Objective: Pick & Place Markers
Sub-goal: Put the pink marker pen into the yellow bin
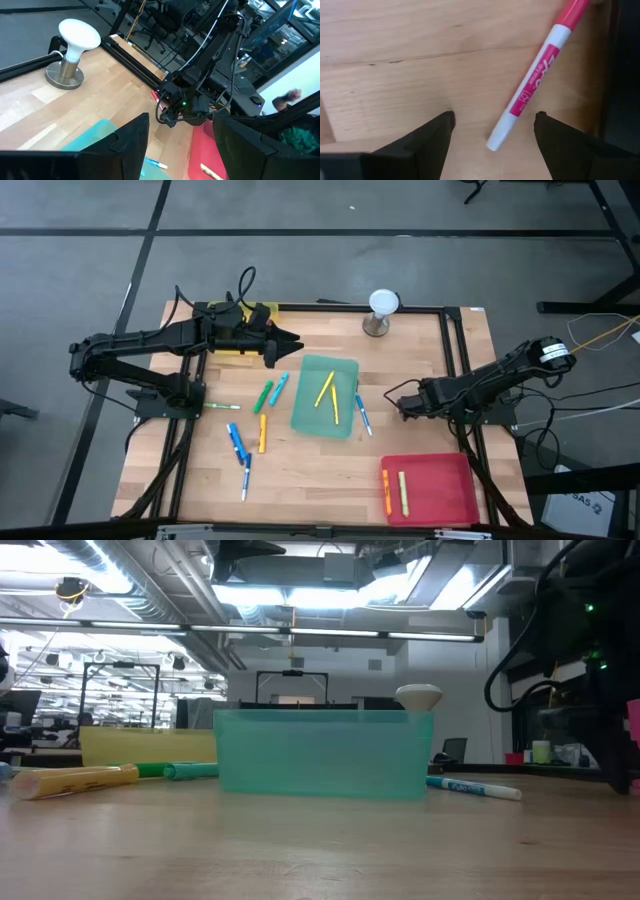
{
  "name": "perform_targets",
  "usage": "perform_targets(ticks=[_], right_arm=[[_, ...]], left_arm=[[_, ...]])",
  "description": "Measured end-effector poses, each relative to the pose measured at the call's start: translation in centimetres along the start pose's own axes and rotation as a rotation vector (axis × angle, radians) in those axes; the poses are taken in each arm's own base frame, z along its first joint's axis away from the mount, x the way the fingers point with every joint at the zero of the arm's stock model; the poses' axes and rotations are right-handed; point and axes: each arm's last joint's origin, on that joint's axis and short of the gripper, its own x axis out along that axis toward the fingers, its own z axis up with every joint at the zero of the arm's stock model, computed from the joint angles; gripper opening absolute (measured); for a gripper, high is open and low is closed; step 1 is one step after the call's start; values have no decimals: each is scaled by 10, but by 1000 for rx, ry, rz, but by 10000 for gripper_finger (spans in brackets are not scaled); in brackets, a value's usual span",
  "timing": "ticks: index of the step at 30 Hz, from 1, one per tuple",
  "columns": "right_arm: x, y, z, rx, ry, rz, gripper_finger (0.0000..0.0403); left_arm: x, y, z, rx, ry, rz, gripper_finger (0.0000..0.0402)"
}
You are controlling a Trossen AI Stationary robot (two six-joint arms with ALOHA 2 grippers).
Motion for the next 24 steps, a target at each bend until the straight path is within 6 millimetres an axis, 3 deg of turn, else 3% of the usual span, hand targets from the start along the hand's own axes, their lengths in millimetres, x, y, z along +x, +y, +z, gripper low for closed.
perform_targets(ticks=[5, 24], right_arm=[[0, 1, -1, -1, 8, 11, 252], [0, 6, -2, -22, 22, 58, 76]], left_arm=[[0, 0, 0, -25, 0, 0, 212], [0, 0, 0, -36, 6, -7, 212]])
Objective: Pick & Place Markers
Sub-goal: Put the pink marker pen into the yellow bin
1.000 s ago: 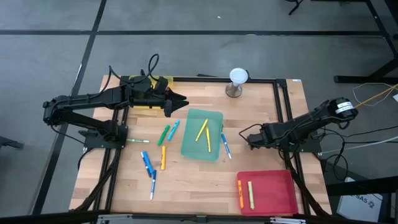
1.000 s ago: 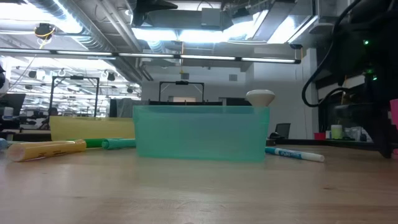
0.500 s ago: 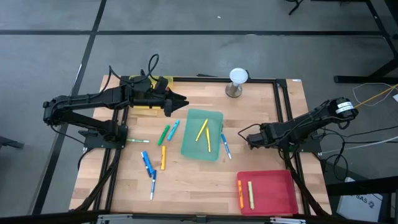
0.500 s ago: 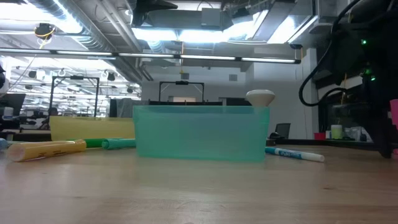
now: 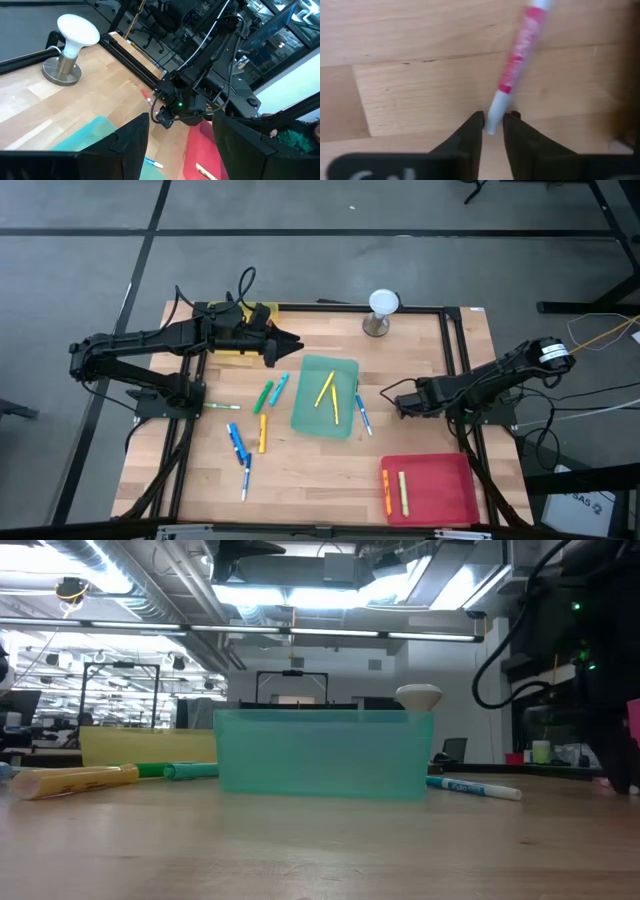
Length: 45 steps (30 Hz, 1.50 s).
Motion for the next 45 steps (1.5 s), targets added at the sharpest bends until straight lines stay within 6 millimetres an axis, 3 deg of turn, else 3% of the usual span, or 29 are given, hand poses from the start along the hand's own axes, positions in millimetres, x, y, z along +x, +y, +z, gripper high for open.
perform_targets(ticks=[9, 45], right_arm=[[0, 0, 0, -5, 2, -2, 32], [0, 0, -1, -55, 16, 0, 22]], left_arm=[[0, -1, 0, -16, 17, -21, 212], [0, -1, -1, -15, 19, -24, 212]])
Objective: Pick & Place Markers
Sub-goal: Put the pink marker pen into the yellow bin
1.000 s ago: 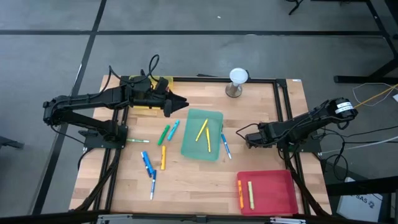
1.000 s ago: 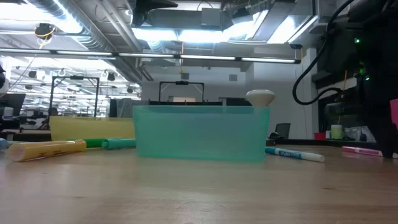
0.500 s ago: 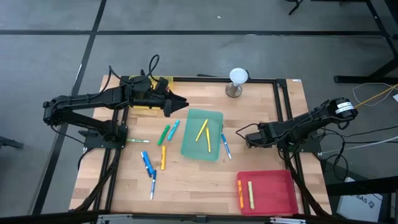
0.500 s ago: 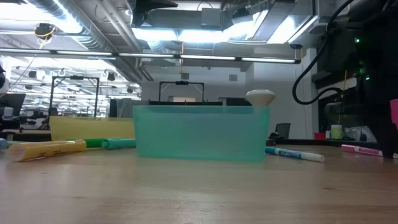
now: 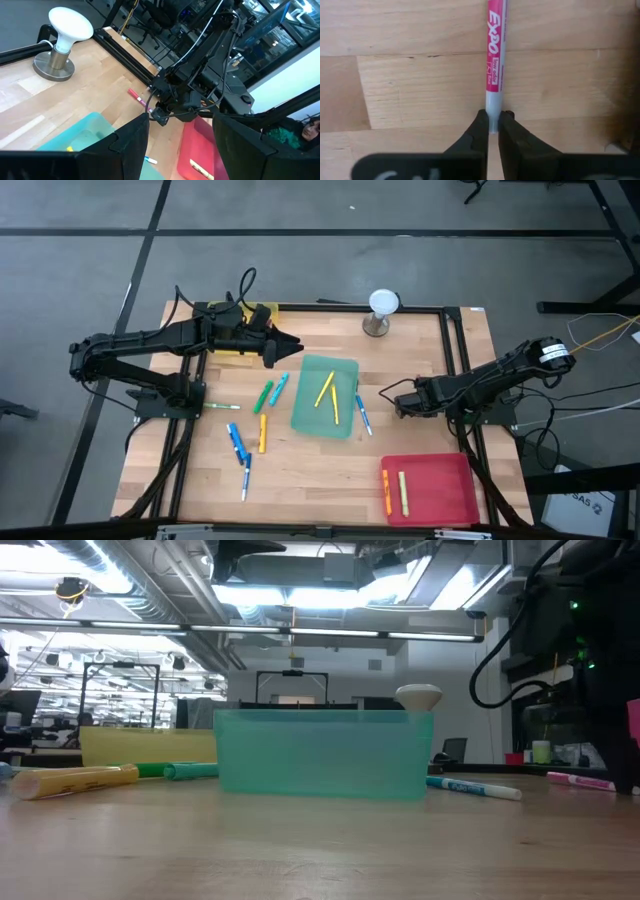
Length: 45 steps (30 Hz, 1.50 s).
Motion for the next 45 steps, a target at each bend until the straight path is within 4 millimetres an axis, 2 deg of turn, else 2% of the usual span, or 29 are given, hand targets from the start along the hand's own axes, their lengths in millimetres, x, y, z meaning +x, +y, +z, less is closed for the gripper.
perform_targets(ticks=[21, 29, 31, 45], right_arm=[[-10, -4, 2, -32, -25, 52, 18], [-14, -1, 2, -44, -38, 62, 15], [-15, 0, 1, -48, -34, 79, 0], [-26, 6, 2, -72, -77, 98, 2]], left_arm=[[0, 0, 0, 0, 4, -5, 212], [0, 0, 0, 1, 9, -12, 212], [0, 0, 0, 1, 10, -12, 212], [0, -1, -1, 0, 15, -18, 212]])
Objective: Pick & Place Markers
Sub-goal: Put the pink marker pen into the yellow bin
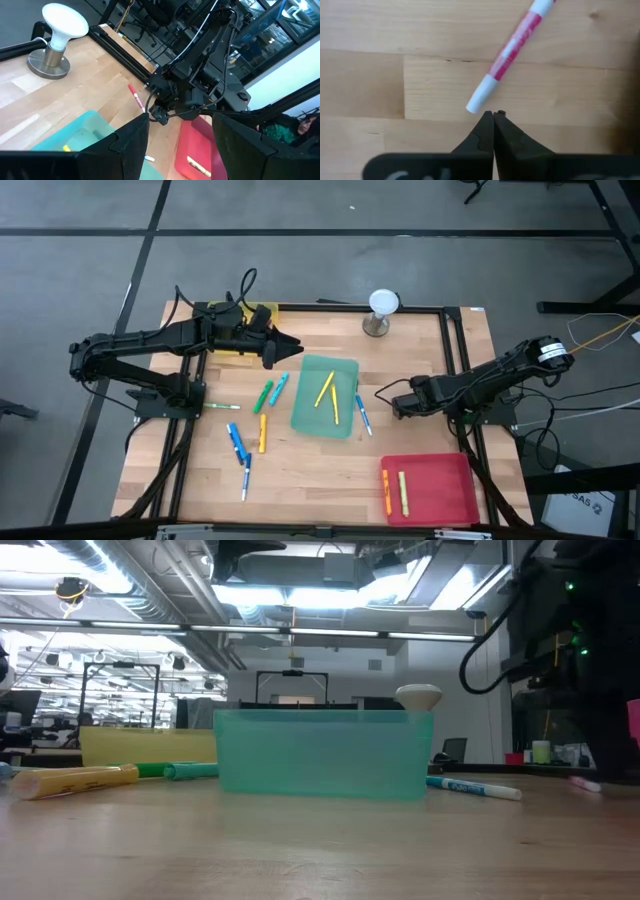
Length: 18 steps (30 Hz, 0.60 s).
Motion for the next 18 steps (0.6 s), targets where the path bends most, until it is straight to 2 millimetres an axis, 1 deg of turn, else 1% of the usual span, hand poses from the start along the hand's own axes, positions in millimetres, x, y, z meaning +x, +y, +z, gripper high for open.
perform_targets(ticks=[3, 5, 8, 11, 14, 18], right_arm=[[0, 0, 0, -3, -2, -2, 1], [-1, 1, 0, 3, 1, 0, 8], [-10, 8, 0, 28, 9, 39, 24], [-23, 17, 2, 41, -27, 83, 38], [-32, 24, 7, 83, -54, 112, 51], [-33, 25, 18, 147, -52, 104, 79]], left_arm=[[0, 0, 0, 0, 5, -6, 212], [0, 0, 0, 0, 11, -14, 212], [0, -1, 0, 0, 17, -21, 212], [0, -1, 0, 0, 18, -22, 212], [0, -1, 0, 1, 18, -22, 212], [0, -1, -1, 11, 18, -22, 212]])
